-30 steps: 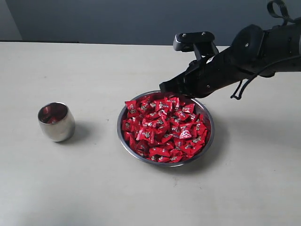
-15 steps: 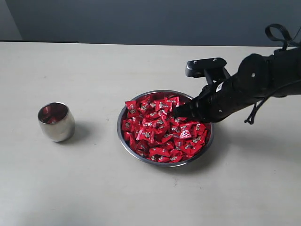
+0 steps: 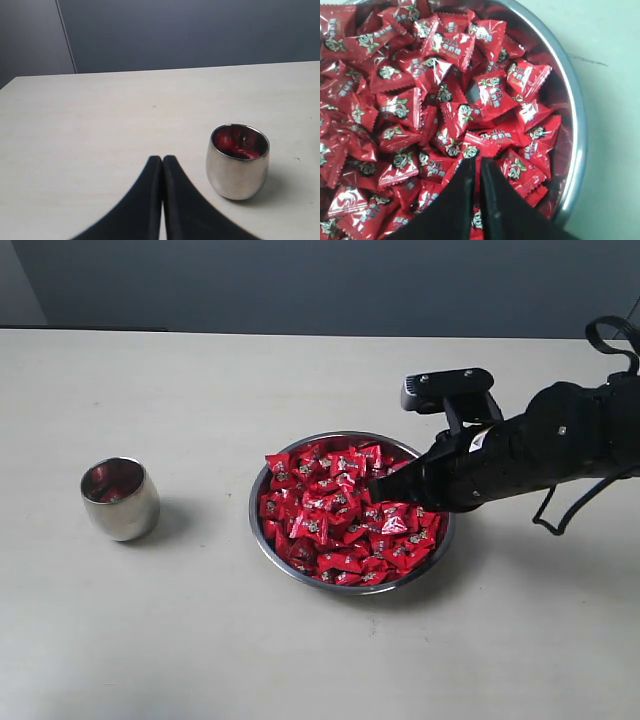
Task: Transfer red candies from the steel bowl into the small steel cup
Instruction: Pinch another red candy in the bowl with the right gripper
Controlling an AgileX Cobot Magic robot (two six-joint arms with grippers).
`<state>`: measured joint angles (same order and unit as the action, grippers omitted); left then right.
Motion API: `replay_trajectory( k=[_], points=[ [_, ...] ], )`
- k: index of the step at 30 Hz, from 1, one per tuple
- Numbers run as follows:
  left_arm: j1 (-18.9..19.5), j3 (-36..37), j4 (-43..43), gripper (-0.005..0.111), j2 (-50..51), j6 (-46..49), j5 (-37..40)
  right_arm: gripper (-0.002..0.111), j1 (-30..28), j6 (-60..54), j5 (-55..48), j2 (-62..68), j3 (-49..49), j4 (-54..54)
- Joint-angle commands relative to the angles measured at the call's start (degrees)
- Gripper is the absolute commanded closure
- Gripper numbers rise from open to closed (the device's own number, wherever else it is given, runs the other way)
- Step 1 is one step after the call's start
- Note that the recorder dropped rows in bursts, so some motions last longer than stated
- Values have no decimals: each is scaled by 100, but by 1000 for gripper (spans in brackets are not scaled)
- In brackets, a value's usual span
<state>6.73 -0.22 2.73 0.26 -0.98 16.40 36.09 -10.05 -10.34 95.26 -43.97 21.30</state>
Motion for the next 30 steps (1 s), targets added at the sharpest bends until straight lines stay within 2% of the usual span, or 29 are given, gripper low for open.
replay_trajectory(
  k=[1,3,4,9,16,30],
  points=[
    [3,22,-13,106,-26,-14,-9,76,-2,-92,-60,-2,23,-44],
    [3,22,-13,106,-26,-14,-9,64,-2,-82,-60,-2,23,68],
    [3,22,-13,106,-26,-14,-9,63,-2,-82,-71,-2,23,155],
    [3,22,-13,106,-26,-14,-9,73,-2,-82,-477,90,-245,319],
    [3,22,-13,106,-26,-14,-9,73,-2,-82,-1149,414,-816,177],
    [3,22,-13,106,-26,-14,-9,73,-2,-49,-976,809,-900,-628]
  ],
)
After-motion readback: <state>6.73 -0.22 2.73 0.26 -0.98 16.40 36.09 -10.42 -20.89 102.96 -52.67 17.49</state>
